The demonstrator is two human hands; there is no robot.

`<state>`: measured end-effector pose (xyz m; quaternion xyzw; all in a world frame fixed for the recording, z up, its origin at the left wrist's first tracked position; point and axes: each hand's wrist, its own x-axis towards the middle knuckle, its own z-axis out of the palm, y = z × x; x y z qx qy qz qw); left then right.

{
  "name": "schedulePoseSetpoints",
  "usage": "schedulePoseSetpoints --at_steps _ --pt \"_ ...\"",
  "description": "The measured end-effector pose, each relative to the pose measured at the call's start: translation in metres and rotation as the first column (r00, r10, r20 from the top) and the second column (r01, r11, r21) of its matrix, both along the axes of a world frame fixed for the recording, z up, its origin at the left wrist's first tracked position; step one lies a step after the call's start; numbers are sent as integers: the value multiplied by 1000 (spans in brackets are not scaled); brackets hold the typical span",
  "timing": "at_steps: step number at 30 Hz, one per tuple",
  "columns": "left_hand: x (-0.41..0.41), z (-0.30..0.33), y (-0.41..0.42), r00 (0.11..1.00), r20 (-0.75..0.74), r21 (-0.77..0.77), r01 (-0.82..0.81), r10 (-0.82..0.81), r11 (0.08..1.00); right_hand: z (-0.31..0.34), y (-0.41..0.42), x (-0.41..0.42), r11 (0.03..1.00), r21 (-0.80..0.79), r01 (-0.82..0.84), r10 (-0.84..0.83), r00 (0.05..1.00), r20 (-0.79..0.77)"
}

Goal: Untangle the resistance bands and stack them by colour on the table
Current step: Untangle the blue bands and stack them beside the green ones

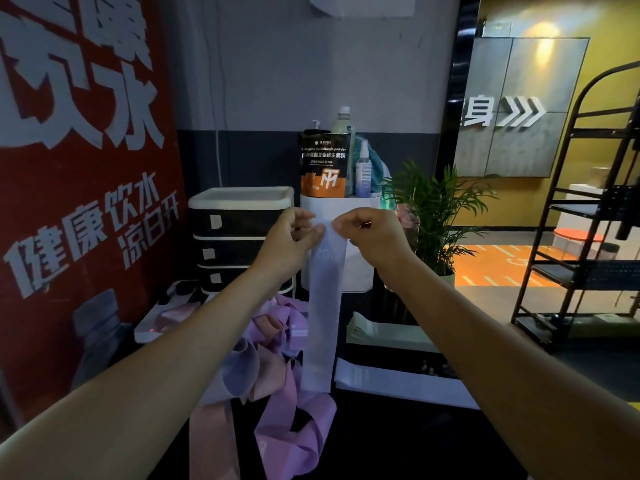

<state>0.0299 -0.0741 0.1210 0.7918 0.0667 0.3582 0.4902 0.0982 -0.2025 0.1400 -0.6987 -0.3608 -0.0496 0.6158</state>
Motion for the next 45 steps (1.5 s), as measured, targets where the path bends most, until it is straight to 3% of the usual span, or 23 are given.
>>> schedulePoseSetpoints --at_steps 10,16,20,24,27,31,36,38,40,45 --pt "5 5 -18 985 7 35 174 -174 984 10 -12 5 998 -14 65 -63 992 110" --pt "15 -35 -29 923 -261 33 301 -283 953 7 -44 25 945 134 298 -281 951 -132" --pt "17 -61 -31 822 -447 -31 381 -354 924 -19 -83 41 899 136 416 -360 880 -310" --pt "17 -87 -33 696 -675 156 458 -245 875 -50 -123 58 858 90 506 -422 794 -439" --pt "19 -107 -29 626 -759 182 470 -180 864 -71 -151 67 813 71 578 -469 722 -508" --pt "30 -119 -20 674 -735 260 375 -69 890 -103 -180 72 773 -8 634 -529 638 -560" --pt "47 -141 -26 791 -607 43 131 -78 990 -146 -202 74 774 -219 594 -604 588 -538" --pt "56 -153 -28 834 -551 101 26 34 995 -160 -207 73 757 -292 584 -643 590 -487" --pt "61 -164 -29 842 -519 254 -10 145 967 -174 -211 73 730 -330 598 -681 601 -418" --pt "60 -176 -35 856 -472 330 -52 212 943 -197 -216 71 662 -469 584 -738 616 -275"
